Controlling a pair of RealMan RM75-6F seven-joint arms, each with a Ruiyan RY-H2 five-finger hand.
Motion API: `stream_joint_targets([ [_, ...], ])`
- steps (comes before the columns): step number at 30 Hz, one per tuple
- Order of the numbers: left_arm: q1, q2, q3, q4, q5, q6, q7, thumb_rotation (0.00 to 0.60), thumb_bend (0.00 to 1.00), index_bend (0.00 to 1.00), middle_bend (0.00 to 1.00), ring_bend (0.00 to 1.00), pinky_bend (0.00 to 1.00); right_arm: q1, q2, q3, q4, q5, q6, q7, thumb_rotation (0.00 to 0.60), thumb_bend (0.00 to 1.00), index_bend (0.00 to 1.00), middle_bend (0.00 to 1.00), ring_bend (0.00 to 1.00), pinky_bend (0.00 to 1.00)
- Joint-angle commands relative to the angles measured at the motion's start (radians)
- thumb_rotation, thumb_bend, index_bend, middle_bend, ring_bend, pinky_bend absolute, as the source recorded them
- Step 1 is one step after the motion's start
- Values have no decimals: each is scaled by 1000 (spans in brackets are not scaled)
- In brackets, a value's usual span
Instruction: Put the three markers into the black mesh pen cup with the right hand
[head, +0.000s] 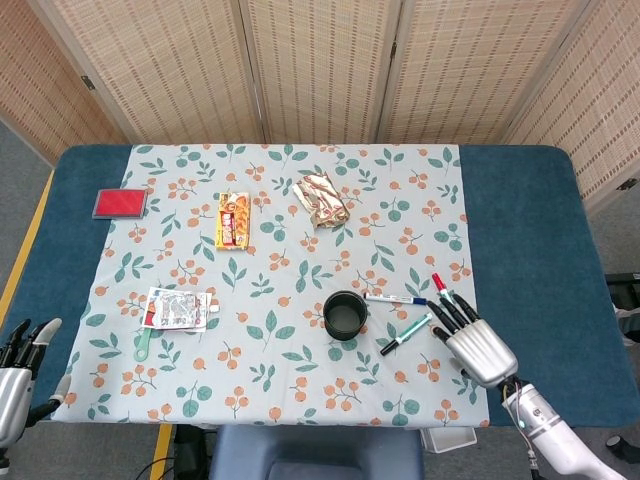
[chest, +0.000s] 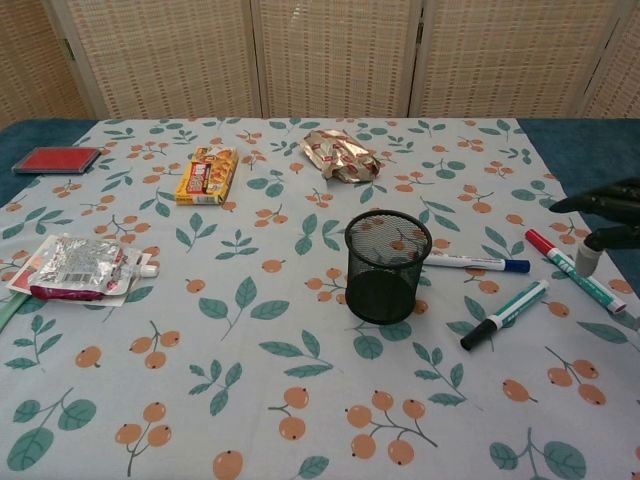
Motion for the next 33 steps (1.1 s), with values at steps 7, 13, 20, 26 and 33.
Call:
stream_joint_targets([
  [7,8,10,0,-1,6,17,-24,600,402,63,164,54,264,77,-136,34,41,101,-92,-125,600,286,352,29,0,0],
  [13,11,15,0,-1,12,25,-34,600,402,63,163,54,264,111,-193,42,72,148,-123,-157,600,286,356,29,0,0],
  [20,13,17,0,0,15,28,-41,600,403,63,164,54,264,133,-235,38,109,181,-130,-177,600,290,369,32,0,0],
  [26,16,18,2,2,26,36,-44,600,402,61,163,54,264,150,-270,34,152,195,-128,-168,600,293,410,48,0,0],
  [33,17,18,2,7,29,40,-50,600,402,55,164,54,264,165,-302,25,194,198,-119,-150,600,294,440,60,0,0],
])
